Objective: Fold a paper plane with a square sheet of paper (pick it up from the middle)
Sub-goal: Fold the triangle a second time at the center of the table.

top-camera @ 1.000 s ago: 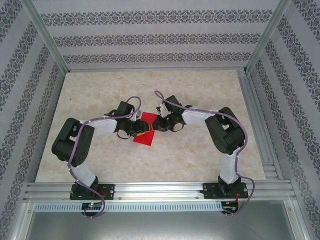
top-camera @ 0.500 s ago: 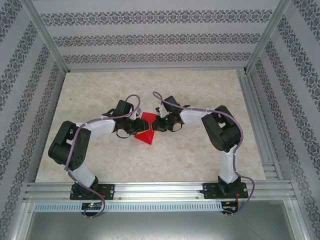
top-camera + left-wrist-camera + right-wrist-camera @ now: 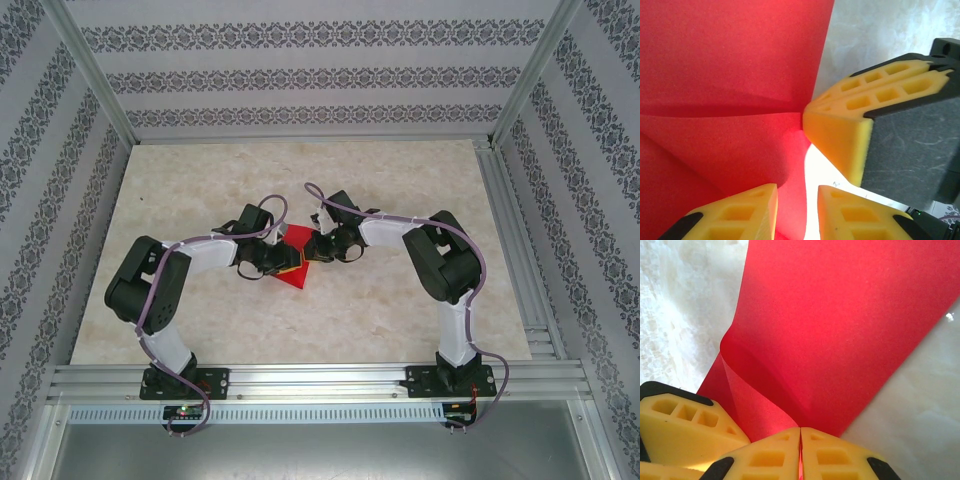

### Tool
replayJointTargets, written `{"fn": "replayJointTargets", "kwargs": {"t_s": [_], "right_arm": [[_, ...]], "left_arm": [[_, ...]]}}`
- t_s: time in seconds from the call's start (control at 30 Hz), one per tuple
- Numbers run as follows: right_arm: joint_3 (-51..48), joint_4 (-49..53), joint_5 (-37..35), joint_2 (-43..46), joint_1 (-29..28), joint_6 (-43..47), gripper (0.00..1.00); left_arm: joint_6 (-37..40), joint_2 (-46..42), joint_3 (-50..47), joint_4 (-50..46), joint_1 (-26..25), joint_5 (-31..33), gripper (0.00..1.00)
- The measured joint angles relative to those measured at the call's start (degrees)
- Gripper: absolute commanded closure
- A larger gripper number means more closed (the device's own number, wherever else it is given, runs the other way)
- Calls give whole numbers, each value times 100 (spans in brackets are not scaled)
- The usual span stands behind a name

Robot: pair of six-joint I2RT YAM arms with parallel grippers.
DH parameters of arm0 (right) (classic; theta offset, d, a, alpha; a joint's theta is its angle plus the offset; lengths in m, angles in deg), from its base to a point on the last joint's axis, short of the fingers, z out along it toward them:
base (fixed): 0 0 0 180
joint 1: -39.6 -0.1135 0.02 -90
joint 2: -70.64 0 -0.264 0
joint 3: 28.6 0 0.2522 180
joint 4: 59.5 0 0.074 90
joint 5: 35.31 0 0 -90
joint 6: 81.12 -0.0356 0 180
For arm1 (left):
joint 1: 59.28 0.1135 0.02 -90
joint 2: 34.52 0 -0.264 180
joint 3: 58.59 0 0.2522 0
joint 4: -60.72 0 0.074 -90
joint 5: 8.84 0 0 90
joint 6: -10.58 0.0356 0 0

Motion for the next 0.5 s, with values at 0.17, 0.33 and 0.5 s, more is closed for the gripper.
{"fn": "replayJointTargets", "kwargs": {"t_s": [0.17,0.33,0.5], "right_arm": [[0,4,-2,0,0,2,89],[0,4,-2,-7,-2,7,89],[0,26,-2,-92,-39,31,89]], "left_arm": [[0,46,2,-13,0,22,73],[0,46,2,-20,0,39,73],[-2,46,2,-15,0,11,72]]}}
